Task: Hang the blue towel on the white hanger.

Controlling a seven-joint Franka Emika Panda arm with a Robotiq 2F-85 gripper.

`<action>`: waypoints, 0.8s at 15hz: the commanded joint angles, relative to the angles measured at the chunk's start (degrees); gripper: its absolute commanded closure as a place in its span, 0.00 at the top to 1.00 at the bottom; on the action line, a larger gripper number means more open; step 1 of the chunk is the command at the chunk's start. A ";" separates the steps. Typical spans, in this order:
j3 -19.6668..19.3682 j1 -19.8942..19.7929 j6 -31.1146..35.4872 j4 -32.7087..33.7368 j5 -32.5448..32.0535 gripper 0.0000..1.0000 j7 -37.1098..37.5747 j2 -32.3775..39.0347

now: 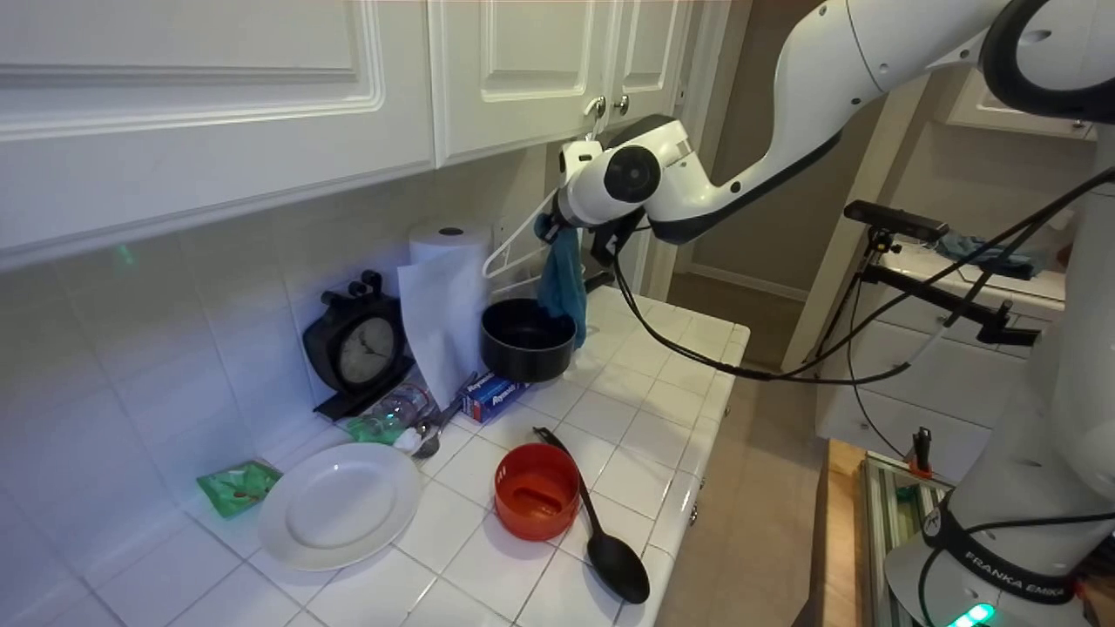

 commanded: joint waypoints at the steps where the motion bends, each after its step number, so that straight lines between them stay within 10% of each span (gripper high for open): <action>1: 0.10 -0.06 -0.56 1.54 2.61 0.64 -2.50 1.84; 6: 0.19 -0.10 -0.15 1.08 2.15 0.98 0.33 1.13; 12: 0.42 0.00 1.15 0.34 1.78 0.98 5.81 0.27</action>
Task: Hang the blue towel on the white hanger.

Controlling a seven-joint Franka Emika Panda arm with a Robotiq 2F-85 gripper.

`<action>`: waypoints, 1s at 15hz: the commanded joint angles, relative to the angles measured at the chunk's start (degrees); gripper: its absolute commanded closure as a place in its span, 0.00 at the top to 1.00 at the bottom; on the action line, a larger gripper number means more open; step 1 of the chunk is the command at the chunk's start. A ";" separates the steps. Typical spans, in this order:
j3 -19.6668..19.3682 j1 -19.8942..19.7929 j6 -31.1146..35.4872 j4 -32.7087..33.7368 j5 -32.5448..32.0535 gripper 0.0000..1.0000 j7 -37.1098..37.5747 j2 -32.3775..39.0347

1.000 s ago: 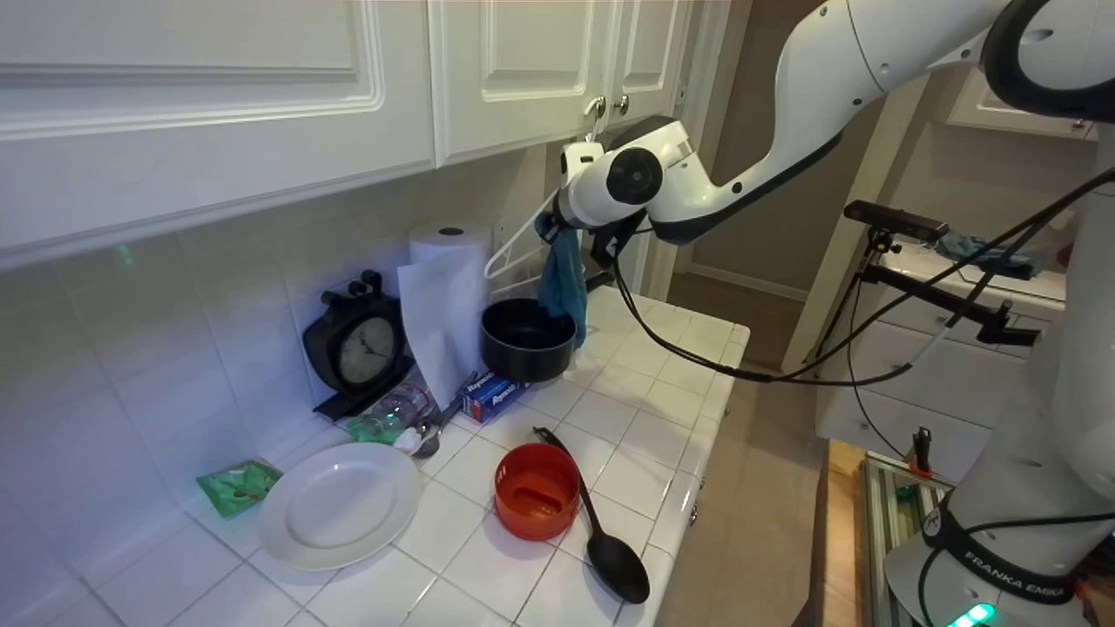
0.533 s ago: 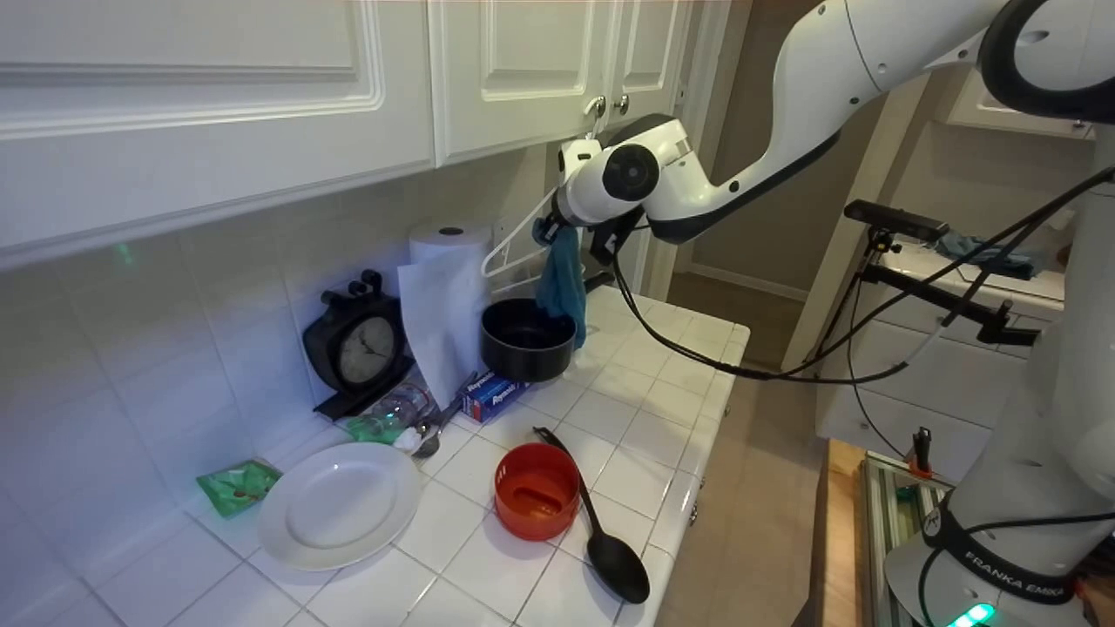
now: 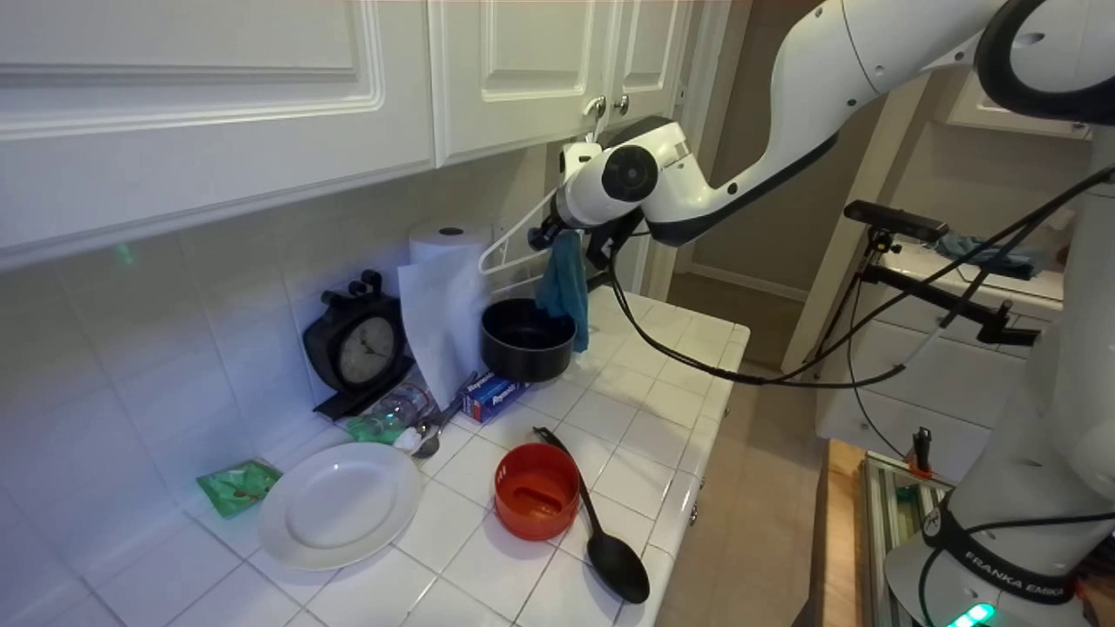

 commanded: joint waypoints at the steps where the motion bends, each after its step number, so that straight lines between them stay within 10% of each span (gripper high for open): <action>1: 0.48 0.30 -0.28 -0.16 0.30 0.73 4.23 -0.35; 11: 0.89 4.09 -11.18 -0.79 -5.62 0.11 21.67 -0.91; 15: 2.73 5.24 -21.36 -2.02 -9.13 0.01 27.65 -0.58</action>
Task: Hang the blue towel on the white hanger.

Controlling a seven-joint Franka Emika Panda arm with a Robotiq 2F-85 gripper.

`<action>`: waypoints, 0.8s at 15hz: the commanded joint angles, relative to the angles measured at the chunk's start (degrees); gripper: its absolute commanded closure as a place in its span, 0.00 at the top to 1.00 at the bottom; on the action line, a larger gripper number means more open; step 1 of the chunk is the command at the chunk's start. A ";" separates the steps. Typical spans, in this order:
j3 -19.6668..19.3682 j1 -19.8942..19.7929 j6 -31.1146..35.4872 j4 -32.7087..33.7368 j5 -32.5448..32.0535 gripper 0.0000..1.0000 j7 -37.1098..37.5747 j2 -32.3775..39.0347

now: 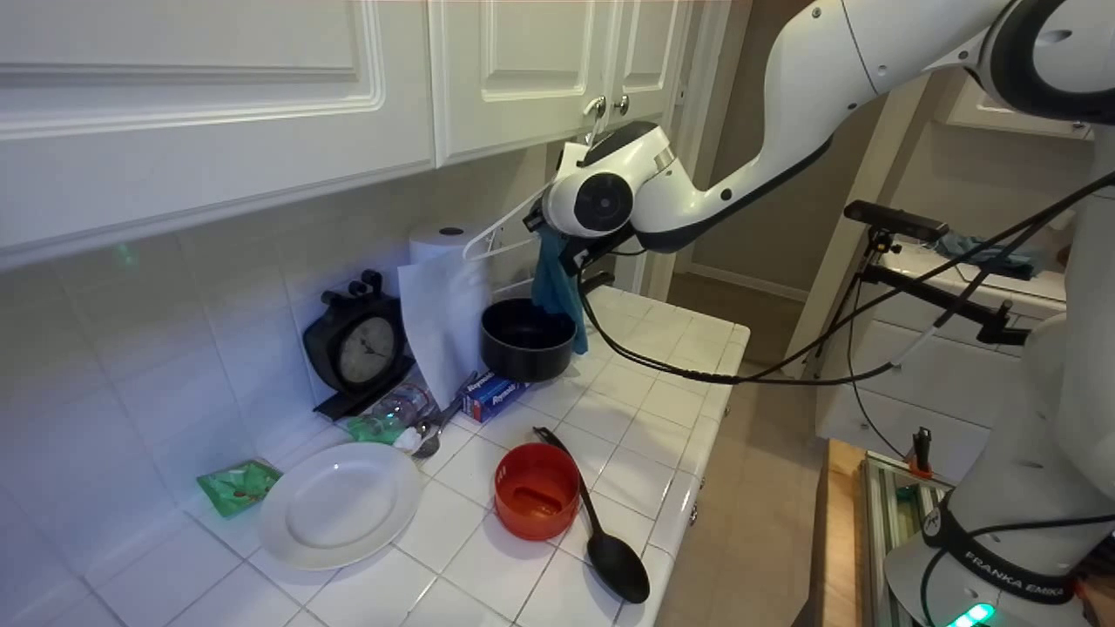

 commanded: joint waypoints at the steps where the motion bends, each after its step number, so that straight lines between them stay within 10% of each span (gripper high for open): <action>1: 1.59 0.72 -6.82 -1.81 -2.22 0.02 4.08 -0.39; 6: 2.65 0.50 -9.12 -1.96 -1.35 0.06 3.09 0.45; 12: 2.96 1.01 -12.78 -2.20 -1.43 0.59 4.48 0.25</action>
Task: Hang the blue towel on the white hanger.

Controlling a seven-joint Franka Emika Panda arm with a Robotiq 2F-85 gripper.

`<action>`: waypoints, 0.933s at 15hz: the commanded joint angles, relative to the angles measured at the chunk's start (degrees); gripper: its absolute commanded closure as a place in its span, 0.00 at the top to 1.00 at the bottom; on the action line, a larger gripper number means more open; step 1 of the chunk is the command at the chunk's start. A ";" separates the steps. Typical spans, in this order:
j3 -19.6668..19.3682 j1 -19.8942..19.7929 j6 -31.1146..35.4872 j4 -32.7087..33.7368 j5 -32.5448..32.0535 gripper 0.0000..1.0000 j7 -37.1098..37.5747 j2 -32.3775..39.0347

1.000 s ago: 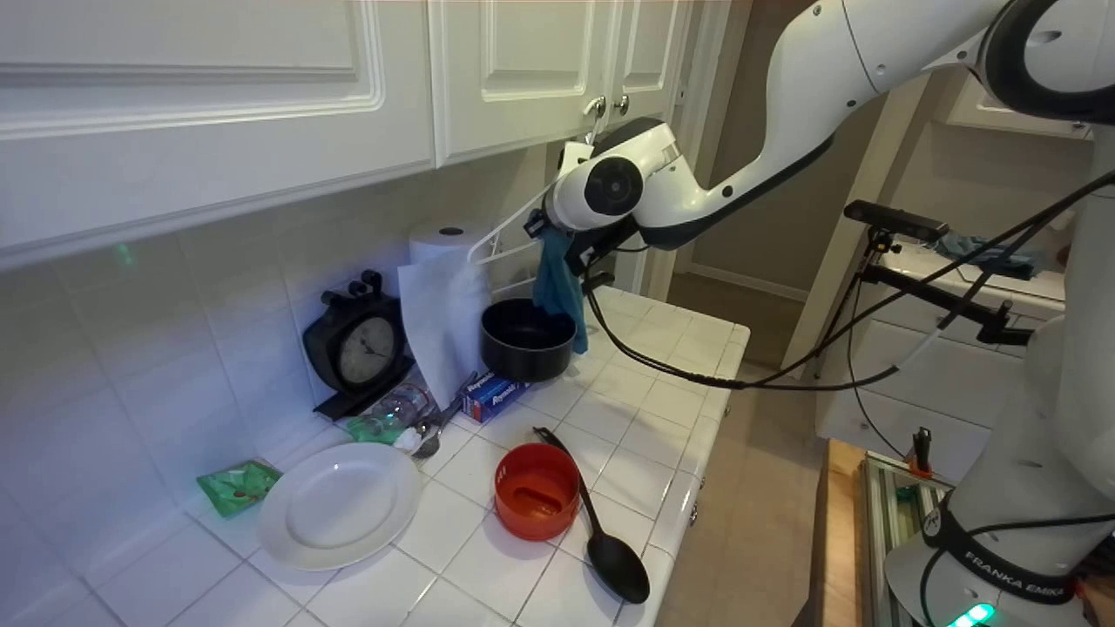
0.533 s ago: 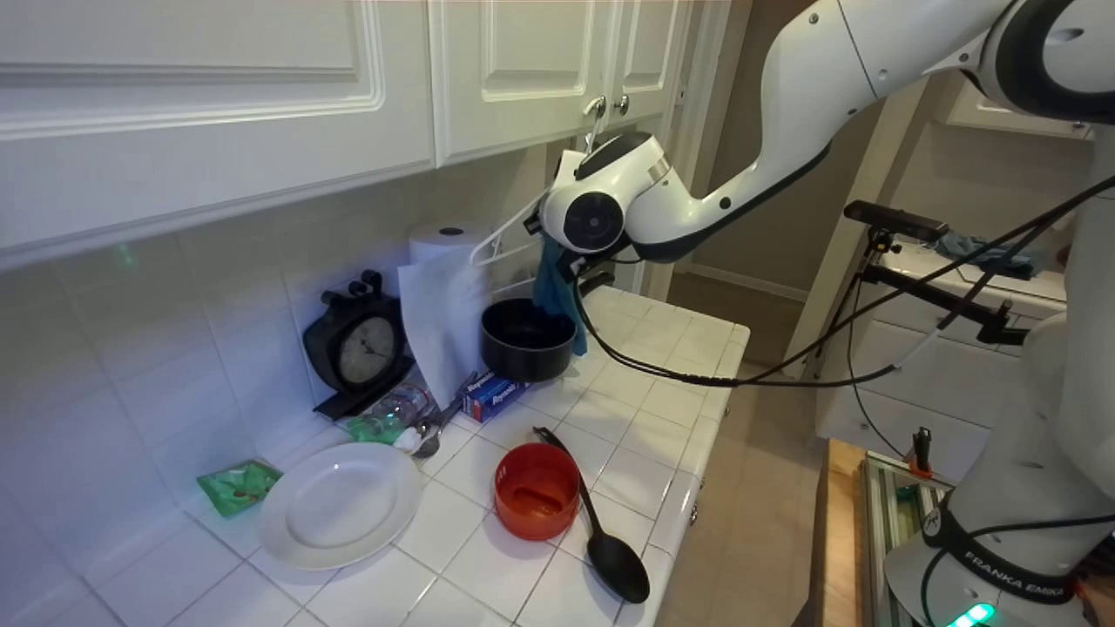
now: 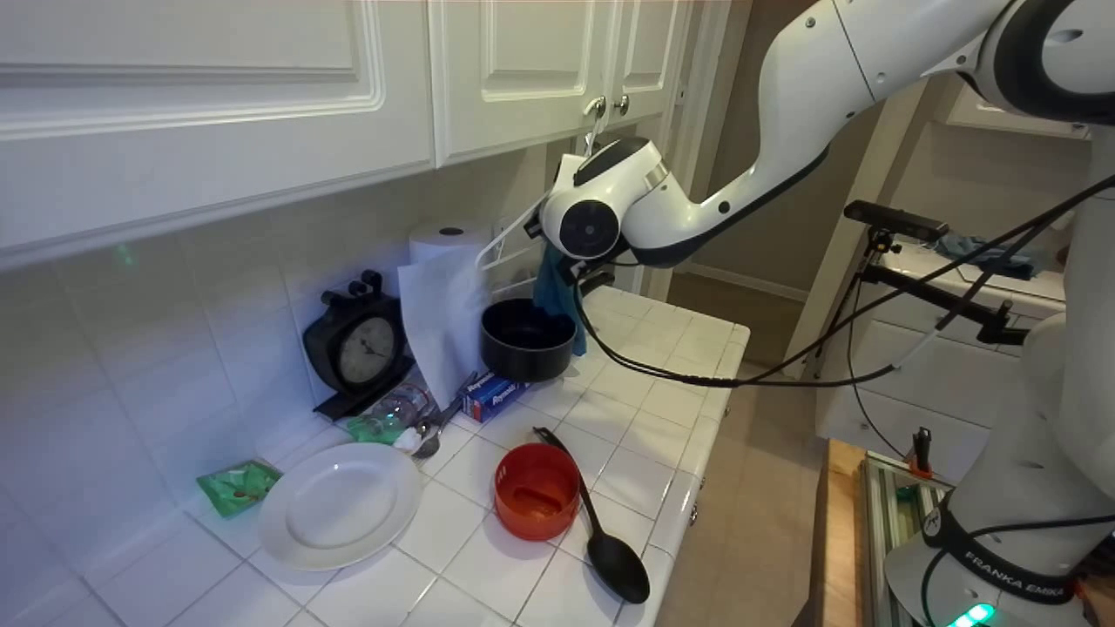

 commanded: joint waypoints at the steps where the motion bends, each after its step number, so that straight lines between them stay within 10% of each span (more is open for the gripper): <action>1: 0.81 0.53 -4.55 -0.51 -0.78 0.66 2.66 -0.20; 6: 1.74 -0.16 -2.85 -0.62 0.92 0.99 1.38 -0.61; 14: 1.98 -0.23 -0.86 -2.36 0.18 1.00 0.63 -1.97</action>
